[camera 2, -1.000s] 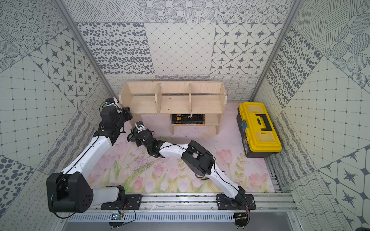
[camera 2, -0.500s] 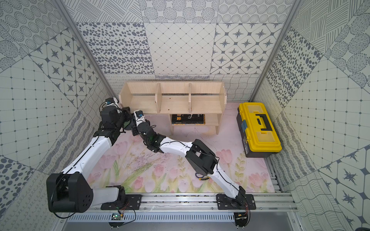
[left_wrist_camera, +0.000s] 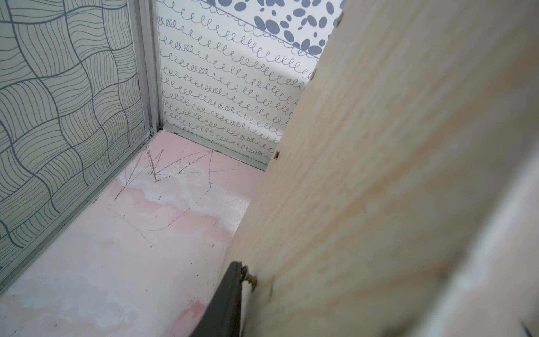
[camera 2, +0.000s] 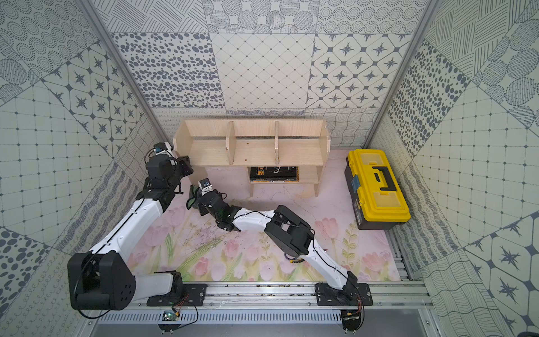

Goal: Wipe the bookshelf clean with a cloth
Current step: Wipe the dust from the shelf.

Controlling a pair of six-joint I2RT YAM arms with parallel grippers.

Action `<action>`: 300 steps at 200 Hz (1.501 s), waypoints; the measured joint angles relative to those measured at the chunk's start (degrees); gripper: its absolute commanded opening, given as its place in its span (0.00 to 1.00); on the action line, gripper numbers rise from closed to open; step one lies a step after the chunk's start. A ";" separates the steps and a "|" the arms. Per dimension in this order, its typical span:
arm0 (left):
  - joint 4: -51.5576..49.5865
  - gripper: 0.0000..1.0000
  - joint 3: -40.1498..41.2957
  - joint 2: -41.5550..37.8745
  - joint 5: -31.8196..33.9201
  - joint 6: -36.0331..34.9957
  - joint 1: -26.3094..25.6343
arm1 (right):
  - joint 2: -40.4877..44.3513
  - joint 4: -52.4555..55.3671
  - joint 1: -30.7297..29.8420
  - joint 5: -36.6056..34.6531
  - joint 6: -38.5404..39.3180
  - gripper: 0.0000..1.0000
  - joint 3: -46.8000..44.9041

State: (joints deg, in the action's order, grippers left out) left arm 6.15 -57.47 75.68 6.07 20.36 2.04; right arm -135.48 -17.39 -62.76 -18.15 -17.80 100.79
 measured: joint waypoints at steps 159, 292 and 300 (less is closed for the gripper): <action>0.39 0.00 0.17 0.07 0.00 -0.07 -0.02 | 51.80 -4.17 17.03 -10.21 5.73 0.00 -50.01; -5.33 0.29 -3.63 0.90 -0.37 -0.61 0.22 | 74.51 36.96 33.11 -5.90 4.57 0.00 -34.42; -6.01 0.34 -4.07 0.90 -0.35 -0.61 0.22 | 72.81 37.59 34.47 -4.48 4.72 0.00 -30.10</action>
State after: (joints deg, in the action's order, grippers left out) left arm 0.14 -61.54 76.58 5.72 19.75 2.26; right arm -62.67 20.21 -28.29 -22.63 -13.08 70.70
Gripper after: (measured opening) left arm 0.307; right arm 0.107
